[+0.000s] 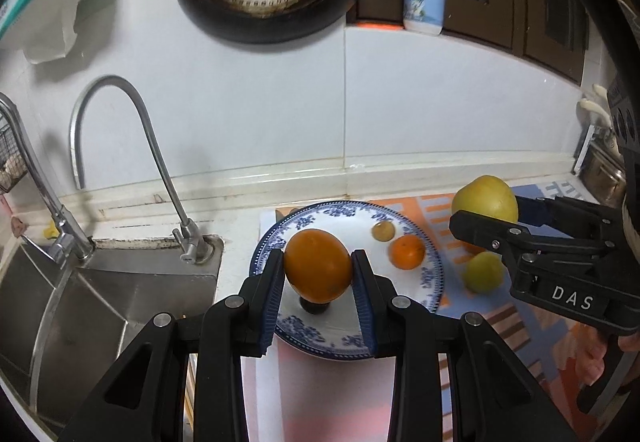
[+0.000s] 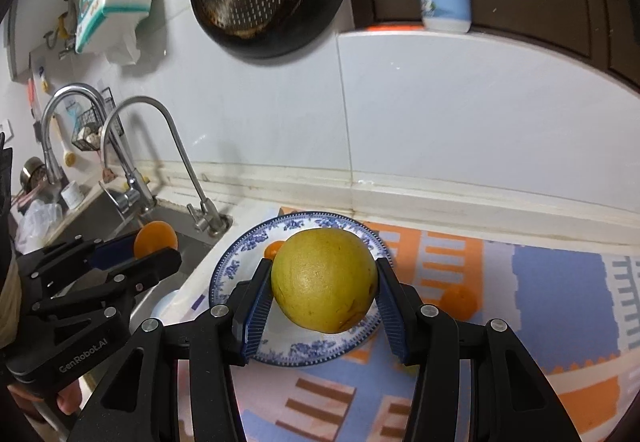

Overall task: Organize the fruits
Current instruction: 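Carry the orange and lemon over the plate and release both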

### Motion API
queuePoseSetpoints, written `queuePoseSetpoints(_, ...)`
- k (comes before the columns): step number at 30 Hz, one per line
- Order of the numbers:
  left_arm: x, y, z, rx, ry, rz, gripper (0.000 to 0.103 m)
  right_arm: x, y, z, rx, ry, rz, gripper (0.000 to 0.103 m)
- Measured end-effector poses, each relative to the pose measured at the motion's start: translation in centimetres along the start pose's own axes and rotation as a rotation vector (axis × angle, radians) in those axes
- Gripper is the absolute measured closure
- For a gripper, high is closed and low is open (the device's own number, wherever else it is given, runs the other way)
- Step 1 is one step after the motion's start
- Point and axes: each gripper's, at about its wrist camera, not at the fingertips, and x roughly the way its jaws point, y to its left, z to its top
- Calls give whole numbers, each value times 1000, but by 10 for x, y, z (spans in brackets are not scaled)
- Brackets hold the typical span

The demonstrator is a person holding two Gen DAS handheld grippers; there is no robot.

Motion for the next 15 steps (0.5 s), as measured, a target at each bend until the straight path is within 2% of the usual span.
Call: queuePoseSetpoints(15,78,23,-2,41,107,-13,70,82,-2,1,-9,118,2,53)
